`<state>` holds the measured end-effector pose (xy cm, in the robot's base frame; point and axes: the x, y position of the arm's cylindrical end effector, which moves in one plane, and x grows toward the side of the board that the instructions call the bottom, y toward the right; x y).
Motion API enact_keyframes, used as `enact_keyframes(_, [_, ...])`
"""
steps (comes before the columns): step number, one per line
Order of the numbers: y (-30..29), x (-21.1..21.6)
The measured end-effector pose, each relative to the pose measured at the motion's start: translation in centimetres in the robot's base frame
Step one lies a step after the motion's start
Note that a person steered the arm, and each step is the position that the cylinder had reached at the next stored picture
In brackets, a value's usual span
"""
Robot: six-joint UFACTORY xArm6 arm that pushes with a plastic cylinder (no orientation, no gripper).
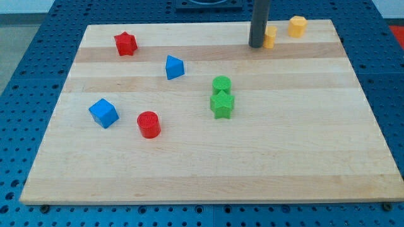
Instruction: Place the yellow heart to the left side of the yellow hexagon
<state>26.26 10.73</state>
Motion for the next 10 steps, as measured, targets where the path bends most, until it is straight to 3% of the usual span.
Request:
enact_keyframes(1, [0.4,-1.7])
enact_keyframes(3, [0.3,2.3])
enact_keyframes(4, [1.2,2.2])
enact_keyframes(6, [1.8,-2.1])
enact_keyframes(10, [4.0,-2.3])
